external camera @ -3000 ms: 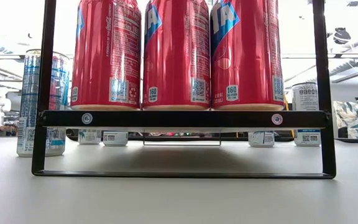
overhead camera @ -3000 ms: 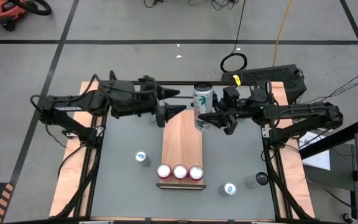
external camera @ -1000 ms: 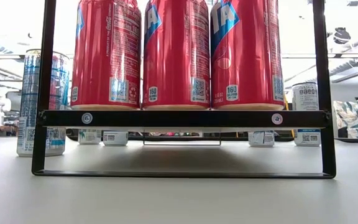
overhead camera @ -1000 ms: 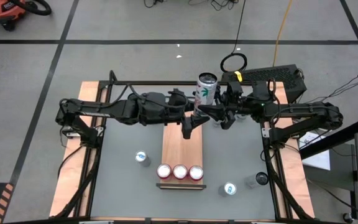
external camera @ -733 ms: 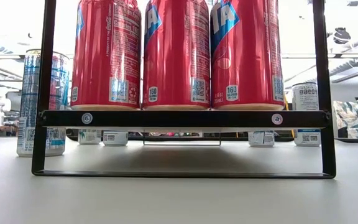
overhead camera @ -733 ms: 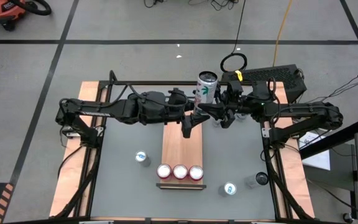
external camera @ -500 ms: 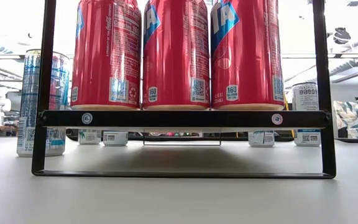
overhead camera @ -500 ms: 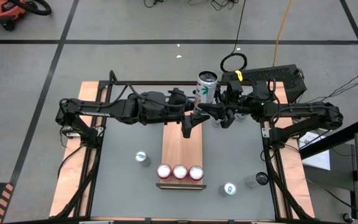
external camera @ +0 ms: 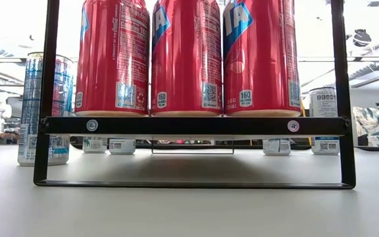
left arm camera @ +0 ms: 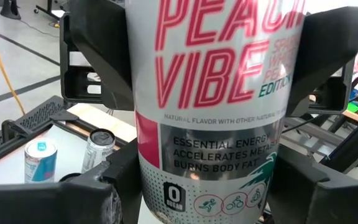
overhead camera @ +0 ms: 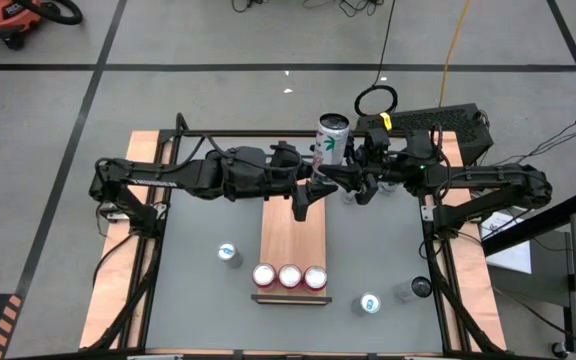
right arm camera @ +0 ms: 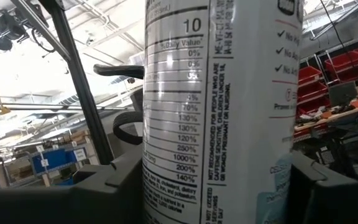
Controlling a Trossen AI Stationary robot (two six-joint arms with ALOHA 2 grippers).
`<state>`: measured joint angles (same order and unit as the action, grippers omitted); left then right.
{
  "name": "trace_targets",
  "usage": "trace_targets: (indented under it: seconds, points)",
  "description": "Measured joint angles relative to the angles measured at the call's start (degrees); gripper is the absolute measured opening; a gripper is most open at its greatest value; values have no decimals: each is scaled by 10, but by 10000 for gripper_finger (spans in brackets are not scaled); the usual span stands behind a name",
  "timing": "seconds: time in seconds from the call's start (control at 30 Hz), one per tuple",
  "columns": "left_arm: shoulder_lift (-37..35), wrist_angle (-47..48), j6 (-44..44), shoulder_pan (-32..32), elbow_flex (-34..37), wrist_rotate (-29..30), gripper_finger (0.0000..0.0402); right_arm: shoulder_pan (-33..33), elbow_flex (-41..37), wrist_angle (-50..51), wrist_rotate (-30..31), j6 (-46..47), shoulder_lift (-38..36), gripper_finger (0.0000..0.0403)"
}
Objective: Sort soda cans
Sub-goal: Put the bottom left white pink soda can on the shelf
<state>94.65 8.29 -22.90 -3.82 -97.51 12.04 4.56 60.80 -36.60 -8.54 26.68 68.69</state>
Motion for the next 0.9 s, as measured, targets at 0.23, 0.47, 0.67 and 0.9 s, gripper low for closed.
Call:
trace_targets:
  seconds: [0.23, 0.47, 0.67, 0.9]
  points:
    - [0, 1, 20, 0, 0, -9, 244, 0, 10, 34, -4, 51, -18, 273]
    - [-2, -1, 55, 0, 0, 5, 244, 3, 77, 197, -3, 26, -47, 328]
    - [-2, -2, 91, 1, 0, 53, 244, 19, 180, 342, -4, 3, -49, 338]
    - [3, 6, 84, 1, 0, 85, 244, 23, 309, 539, -4, -80, -44, 337]
